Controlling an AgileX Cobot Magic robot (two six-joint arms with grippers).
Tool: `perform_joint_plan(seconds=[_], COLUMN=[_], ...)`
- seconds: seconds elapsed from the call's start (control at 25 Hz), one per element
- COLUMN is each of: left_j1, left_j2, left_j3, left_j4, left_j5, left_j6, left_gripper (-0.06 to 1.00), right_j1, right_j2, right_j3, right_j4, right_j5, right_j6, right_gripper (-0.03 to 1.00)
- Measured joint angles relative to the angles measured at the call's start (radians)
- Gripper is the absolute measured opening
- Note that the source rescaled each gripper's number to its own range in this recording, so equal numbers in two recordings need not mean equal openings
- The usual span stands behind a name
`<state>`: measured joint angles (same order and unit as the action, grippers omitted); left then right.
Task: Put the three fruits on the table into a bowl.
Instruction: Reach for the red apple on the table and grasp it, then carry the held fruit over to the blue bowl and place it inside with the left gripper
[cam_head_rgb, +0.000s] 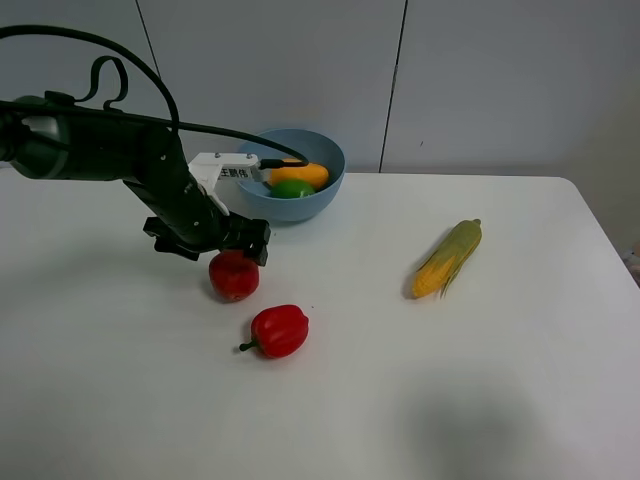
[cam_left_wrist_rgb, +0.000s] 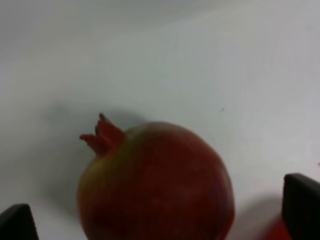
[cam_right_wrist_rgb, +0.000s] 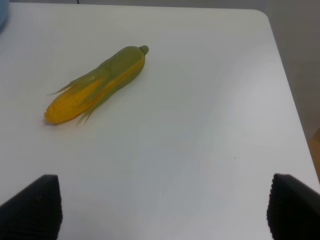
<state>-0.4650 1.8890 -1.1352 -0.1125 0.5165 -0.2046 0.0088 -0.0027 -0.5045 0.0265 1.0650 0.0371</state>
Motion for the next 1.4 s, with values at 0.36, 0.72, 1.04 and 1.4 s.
perform_joint_plan(seconds=[0.36,0.72,1.04,1.4], left_j1=[0.000,0.000,0.000,0.000], left_j2=[0.111,0.137,0.130,0.019], left_j3=[0.000,0.000,-0.002,-0.260], left_j4=[-0.010,-0.053,-0.041,0.076], left_j5=[-0.025,-0.139,-0.077,-0.017], left_j6=[0.000,-0.002,-0.022,-0.021], left_gripper=[0.98,0.26,0.27,0.27], right_j1=[0.000,0.000,0.000,0.000], right_j2=[0.000,0.000,0.000,0.000], right_j3=[0.000,0.000,0.000,0.000], right_j4=[0.000,0.000,0.000,0.000], right_j5=[0.000,0.000,0.000,0.000], right_j6=[0.000,0.000,0.000,0.000], right_gripper=[0.42,0.42,0.42,0.42])
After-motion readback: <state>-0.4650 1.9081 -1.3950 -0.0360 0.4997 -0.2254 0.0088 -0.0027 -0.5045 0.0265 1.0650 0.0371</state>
